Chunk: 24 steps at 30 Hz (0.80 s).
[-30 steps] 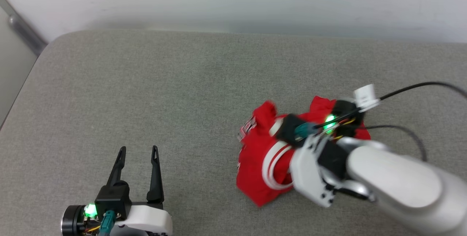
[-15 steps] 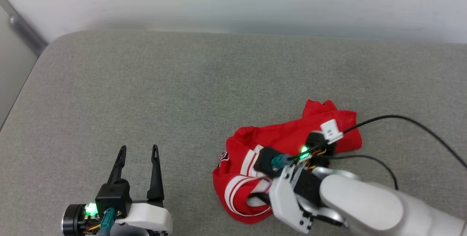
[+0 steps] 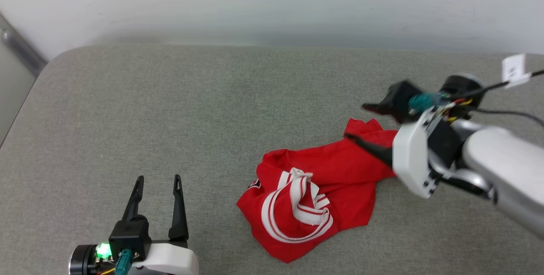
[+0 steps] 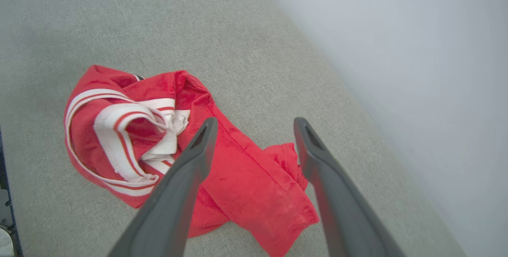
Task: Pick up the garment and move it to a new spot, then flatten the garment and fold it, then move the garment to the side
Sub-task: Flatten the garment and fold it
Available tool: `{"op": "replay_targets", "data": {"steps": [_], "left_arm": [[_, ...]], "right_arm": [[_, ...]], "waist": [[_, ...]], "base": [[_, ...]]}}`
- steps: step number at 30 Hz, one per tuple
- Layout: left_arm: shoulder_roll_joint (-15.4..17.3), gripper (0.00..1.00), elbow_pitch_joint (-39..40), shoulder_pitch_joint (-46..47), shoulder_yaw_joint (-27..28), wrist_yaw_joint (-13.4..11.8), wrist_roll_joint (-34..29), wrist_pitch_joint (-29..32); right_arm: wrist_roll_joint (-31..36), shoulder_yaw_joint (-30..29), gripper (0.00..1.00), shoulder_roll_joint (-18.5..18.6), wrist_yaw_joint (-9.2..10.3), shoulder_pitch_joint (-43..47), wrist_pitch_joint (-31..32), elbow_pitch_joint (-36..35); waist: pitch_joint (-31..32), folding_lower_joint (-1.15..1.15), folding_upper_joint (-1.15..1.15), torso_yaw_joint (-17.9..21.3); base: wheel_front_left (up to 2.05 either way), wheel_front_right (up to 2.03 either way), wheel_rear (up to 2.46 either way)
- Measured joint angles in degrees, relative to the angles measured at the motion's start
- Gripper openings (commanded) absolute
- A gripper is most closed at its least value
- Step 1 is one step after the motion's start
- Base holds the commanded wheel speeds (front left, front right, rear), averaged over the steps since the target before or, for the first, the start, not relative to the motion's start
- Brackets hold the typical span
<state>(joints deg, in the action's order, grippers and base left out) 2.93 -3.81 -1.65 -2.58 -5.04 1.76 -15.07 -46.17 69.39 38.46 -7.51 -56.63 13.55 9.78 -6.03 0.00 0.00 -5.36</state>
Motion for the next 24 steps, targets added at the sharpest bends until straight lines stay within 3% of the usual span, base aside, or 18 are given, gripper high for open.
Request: {"op": "replay_targets", "data": {"steps": [10, 11, 15, 24], "left_arm": [[-0.02, 1.00, 0.47, 0.94, -0.86, -0.01, 0.09, 0.00], [-0.01, 1.00, 0.64, 1.28, -0.98, -0.02, 0.20, 0.00], [-0.01, 1.00, 1.05, 2.64, -1.66, -0.49, 0.62, 0.00], [-0.01, 1.00, 0.93, 5.72, -3.41, -1.12, 1.88, 0.00]], "right_arm": [[-9.37, 0.48, 1.00, 2.93, 0.00, -5.99, 14.13, 3.05], [-10.79, 1.67, 1.00, 2.66, 0.00, -6.95, 18.56, 4.21], [-11.48, 3.26, 1.00, 0.65, -0.01, -7.79, 25.90, 6.70], [-7.23, 3.47, 1.00, -5.03, 0.08, 0.11, 32.17, 13.30]], "waist": [[-2.23, 0.00, 0.00, -1.38], [-3.10, 0.00, 0.00, -1.75], [-5.23, 0.00, 0.00, -2.48], [-10.04, 0.01, 0.00, -4.48]], "base": [[0.00, 0.00, 0.00], [0.00, 0.00, 0.00], [0.00, 0.00, 0.00], [0.00, 0.00, 0.00]]}}
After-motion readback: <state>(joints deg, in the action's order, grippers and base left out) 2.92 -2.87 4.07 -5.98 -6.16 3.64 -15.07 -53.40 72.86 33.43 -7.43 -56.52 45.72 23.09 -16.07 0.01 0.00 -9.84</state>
